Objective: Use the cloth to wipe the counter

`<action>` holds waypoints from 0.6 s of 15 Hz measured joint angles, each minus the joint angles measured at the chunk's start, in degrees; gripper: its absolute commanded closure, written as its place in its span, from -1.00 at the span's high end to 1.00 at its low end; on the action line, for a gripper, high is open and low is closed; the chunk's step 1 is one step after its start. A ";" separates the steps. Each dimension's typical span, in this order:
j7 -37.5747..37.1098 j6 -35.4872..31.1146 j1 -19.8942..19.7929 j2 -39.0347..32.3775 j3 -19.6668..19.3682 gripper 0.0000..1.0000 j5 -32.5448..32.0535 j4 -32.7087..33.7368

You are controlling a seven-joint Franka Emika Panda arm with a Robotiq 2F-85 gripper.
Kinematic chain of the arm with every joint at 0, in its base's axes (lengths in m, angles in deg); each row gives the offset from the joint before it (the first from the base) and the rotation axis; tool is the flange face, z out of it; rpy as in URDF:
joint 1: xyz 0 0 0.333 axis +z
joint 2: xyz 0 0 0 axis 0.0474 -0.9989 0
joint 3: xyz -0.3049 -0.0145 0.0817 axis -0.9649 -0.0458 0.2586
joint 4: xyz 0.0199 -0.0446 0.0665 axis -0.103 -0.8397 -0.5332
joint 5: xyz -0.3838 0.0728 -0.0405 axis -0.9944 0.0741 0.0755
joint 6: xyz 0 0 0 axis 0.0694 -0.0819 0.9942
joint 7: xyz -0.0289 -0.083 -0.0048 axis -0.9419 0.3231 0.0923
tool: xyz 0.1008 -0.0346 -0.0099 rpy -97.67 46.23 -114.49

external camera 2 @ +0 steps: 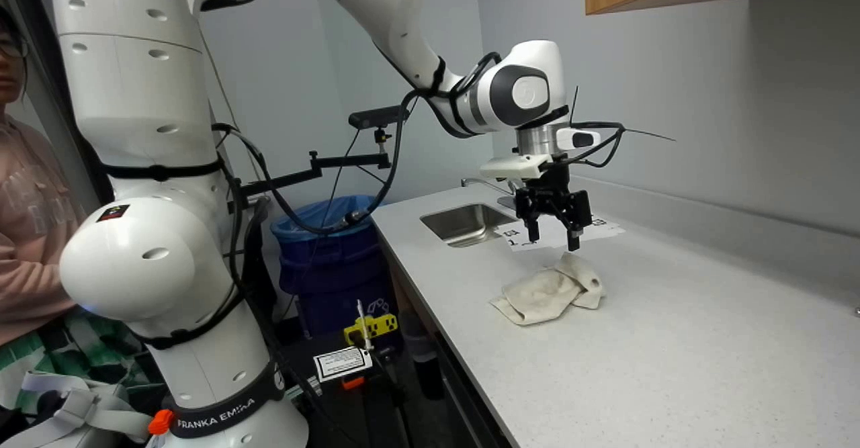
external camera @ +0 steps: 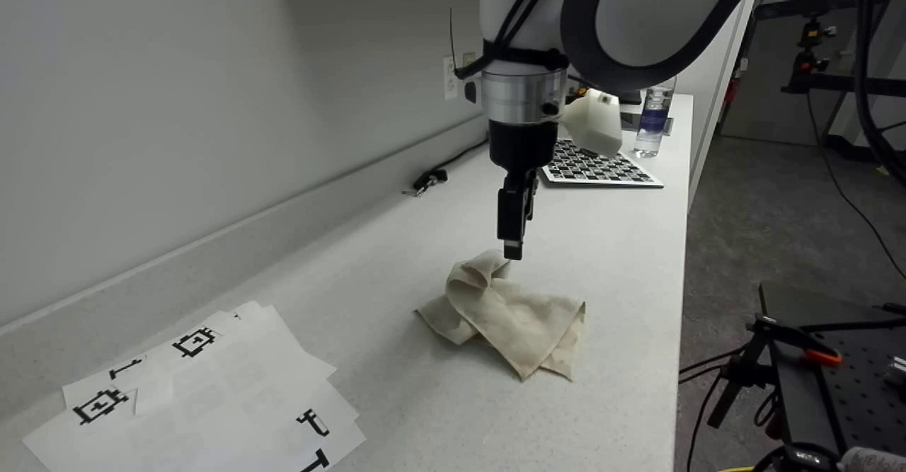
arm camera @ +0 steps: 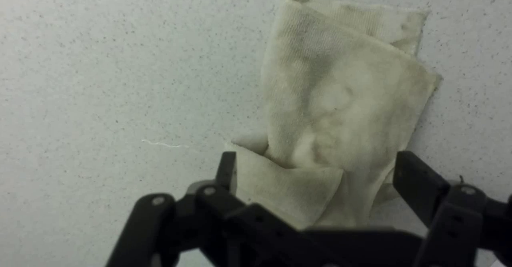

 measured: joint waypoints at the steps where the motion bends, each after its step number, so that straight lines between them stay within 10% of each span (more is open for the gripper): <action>1: 0.00 -0.03 0.16 -0.80 0.00 1.00 0.00 0.47; 9: 0.00 -0.02 0.31 -1.84 -0.06 1.00 0.00 0.78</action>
